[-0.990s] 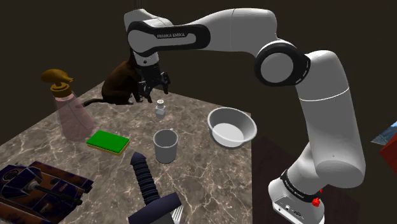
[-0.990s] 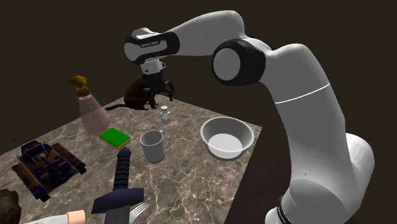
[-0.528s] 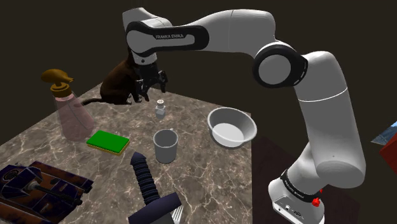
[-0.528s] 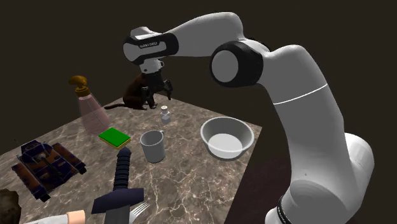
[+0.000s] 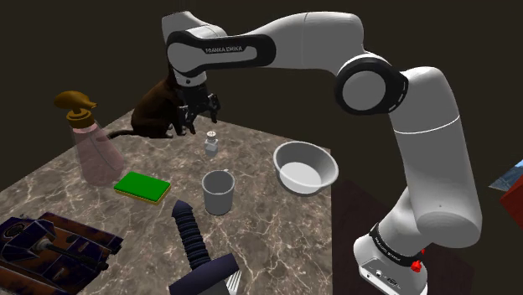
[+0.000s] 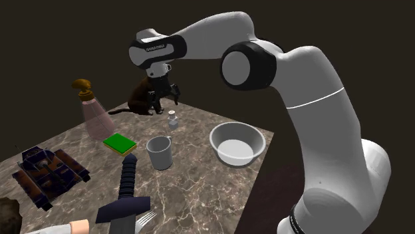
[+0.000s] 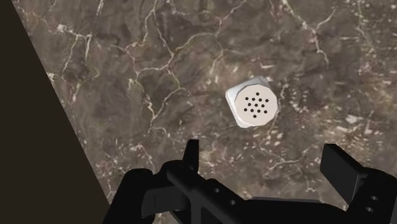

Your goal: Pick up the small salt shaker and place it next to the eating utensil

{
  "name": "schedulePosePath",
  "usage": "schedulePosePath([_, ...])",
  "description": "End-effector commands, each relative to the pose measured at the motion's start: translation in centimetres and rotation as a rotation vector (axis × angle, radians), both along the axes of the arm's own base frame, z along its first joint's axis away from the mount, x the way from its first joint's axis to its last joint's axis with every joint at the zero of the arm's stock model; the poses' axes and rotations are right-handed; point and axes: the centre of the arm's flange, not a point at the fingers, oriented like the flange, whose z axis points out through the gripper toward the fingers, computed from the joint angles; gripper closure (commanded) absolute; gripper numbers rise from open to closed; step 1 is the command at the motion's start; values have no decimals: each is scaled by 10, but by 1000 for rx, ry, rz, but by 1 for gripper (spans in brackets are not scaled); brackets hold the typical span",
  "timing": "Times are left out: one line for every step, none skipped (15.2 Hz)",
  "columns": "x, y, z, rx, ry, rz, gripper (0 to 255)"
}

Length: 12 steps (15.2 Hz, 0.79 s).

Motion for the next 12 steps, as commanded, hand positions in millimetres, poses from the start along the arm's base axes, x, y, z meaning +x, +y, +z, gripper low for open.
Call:
schedulePosePath([-3, 2, -59, -22, 89, 7, 0])
schedulePosePath([-6, 2, -61, -21, 88, 7, 255])
schedulePosePath([-10, -2, -66, -20, 89, 6, 255])
schedulePosePath([-13, -16, -67, -18, 89, 5, 255])
schedulePosePath([-1, -8, -78, -18, 89, 5, 255])
schedulePosePath([-3, -11, -87, -17, 90, 5, 255])
schedulePosePath([4, -11, -79, -17, 91, 5, 255])
schedulePosePath([-5, -5, -93, -18, 90, 5, 255])
schedulePosePath([-17, -22, -97, -14, 92, 4, 255])
schedulePosePath([-14, -24, -92, -14, 91, 3, 255])
schedulePosePath([-7, -18, -9, 40, -88, 2, 255])
schedulePosePath([-7, -18, -9, 40, -88, 2, 0])
